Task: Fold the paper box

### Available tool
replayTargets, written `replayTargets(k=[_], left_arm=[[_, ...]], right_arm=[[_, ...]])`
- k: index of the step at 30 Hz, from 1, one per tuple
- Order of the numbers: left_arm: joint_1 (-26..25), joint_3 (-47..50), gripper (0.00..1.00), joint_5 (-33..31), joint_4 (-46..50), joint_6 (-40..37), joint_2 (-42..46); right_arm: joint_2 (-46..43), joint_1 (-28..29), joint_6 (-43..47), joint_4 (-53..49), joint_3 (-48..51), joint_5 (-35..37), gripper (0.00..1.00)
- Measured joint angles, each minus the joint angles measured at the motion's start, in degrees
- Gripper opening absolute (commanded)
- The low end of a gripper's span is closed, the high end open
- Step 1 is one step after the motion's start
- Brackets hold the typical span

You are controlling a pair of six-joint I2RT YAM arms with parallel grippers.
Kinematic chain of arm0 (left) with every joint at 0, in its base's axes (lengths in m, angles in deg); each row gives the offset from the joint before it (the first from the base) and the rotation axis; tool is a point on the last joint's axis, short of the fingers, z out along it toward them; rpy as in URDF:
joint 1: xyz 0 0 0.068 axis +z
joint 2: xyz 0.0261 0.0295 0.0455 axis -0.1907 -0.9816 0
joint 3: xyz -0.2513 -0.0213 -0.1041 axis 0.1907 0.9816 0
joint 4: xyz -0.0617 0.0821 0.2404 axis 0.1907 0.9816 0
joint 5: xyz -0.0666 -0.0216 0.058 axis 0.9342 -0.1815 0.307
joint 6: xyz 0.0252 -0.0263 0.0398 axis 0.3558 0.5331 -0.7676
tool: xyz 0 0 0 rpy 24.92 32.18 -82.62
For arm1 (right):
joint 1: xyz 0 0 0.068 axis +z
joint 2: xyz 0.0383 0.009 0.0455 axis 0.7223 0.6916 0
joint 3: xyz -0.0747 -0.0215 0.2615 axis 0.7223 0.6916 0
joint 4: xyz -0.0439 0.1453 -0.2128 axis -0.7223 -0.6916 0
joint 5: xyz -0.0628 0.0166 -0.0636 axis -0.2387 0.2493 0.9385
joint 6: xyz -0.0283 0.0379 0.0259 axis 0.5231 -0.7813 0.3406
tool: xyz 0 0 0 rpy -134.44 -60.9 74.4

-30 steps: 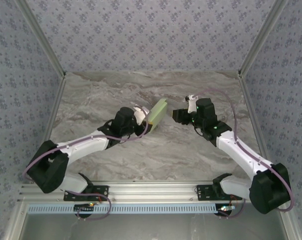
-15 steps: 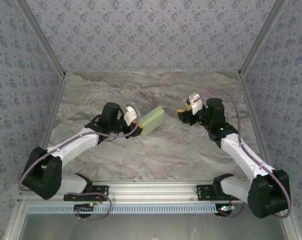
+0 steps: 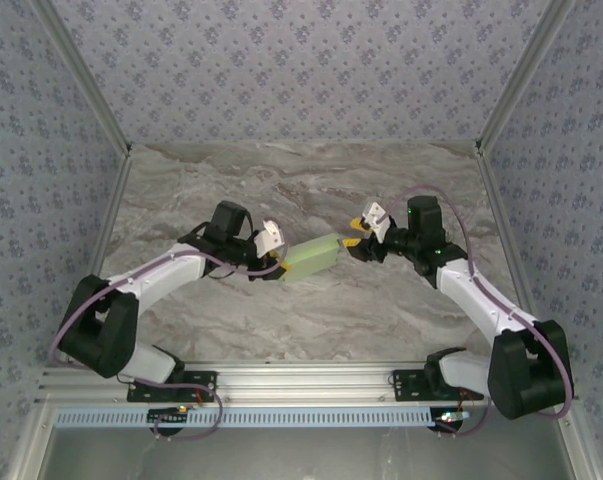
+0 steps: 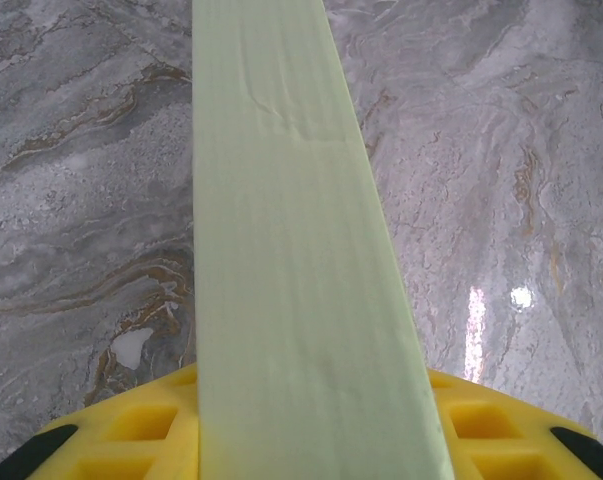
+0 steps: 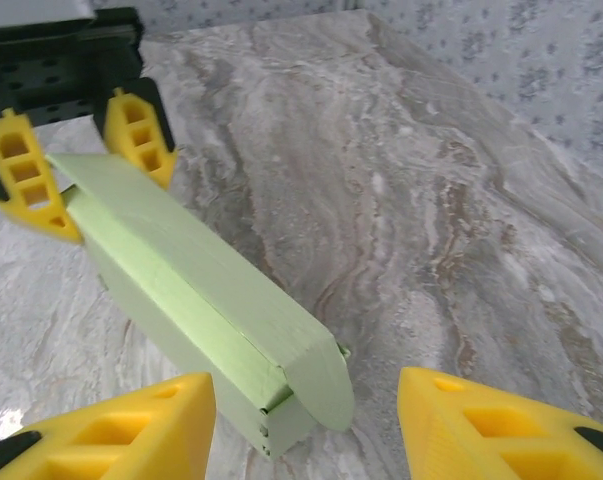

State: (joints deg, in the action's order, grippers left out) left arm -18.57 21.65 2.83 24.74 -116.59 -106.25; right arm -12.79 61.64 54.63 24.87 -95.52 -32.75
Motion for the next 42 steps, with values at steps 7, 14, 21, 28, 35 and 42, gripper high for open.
replayTargets(k=[7, 14, 21, 28, 35, 42], left_arm=[[0.59, -2.43, 0.40, 2.29, 2.60, -3.82, -3.50], [0.70, -3.10, 0.41, 3.58, 4.52, -6.16, -5.42], [0.70, -3.67, 0.43, 4.07, 5.03, -6.78, -6.25], [0.70, -3.89, 0.43, 4.24, 5.44, -6.80, -6.36], [0.70, -3.93, 0.43, 4.17, 5.84, -6.80, -6.40], [0.70, -3.96, 0.43, 3.56, 5.84, -6.78, -6.73]], right_arm=[[3.45, 1.29, 3.39, -1.40, 0.00, -1.60, 0.52], [5.29, 1.64, 4.92, -1.95, 0.00, 1.29, 0.49], [6.78, 2.12, 5.64, -2.01, 0.00, 3.48, 0.47], [8.35, 2.67, 5.70, -2.91, -0.09, 4.85, 0.43], [8.33, 2.78, 4.92, -3.76, -0.52, 5.73, 0.35], [7.23, 4.98, 0.52, -7.28, -3.15, 10.45, 0.34]])
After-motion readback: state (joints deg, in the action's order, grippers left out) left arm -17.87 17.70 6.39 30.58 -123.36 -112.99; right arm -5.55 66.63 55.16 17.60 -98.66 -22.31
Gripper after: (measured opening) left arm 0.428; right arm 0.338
